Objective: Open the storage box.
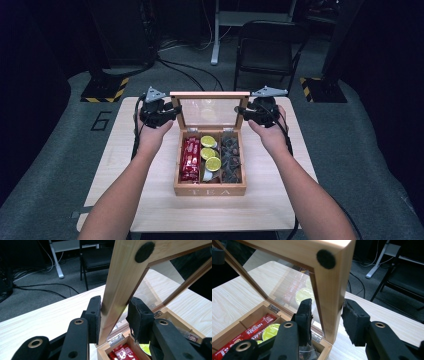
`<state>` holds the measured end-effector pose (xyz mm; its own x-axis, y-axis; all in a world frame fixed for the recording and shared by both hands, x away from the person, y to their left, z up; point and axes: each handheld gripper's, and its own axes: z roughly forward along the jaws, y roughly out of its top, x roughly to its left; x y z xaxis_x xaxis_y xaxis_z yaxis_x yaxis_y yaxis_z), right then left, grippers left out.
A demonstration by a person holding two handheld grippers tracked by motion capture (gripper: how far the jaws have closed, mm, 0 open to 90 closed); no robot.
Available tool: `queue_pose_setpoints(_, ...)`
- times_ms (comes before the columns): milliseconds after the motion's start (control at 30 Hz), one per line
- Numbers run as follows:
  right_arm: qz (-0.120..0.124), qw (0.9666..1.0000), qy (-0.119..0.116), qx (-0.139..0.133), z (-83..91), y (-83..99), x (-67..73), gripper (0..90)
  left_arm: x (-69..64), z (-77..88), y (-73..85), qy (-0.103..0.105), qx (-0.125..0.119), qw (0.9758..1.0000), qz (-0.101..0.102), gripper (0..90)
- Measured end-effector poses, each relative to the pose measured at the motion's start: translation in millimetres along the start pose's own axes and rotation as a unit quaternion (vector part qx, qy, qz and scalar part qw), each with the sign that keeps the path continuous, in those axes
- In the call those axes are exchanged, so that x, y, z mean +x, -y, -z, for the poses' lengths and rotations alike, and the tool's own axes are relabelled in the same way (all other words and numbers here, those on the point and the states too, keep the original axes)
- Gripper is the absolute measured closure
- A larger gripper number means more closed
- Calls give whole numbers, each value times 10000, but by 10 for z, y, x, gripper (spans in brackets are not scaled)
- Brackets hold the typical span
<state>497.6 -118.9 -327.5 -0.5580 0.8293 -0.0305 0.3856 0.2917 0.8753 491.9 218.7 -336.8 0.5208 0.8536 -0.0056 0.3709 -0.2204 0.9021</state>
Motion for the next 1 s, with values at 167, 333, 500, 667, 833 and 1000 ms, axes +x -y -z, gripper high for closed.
queue_pose_setpoints(167,5,10000,47,16,-45,3,1,571,18,-20,-9,2,-13,10000,9,639)
queue_pose_setpoints(333,20,9999,91,67,-105,18,-2,562,40,-46,-13,21,-54,9999,83,638)
queue_pose_setpoints(500,-2,9999,110,76,-164,33,-14,549,44,-69,-41,1,-7,10000,94,640)
queue_pose_setpoints(667,-95,9999,48,43,-213,91,-46,549,55,-89,-52,-24,10,9999,104,641)
queue_pose_setpoints(833,-73,9998,42,160,-278,171,-63,546,67,-110,-62,-19,22,9999,152,642)
queue_pose_setpoints(1000,-44,9998,82,187,-329,204,-62,527,77,-128,-66,-38,13,9999,147,643)
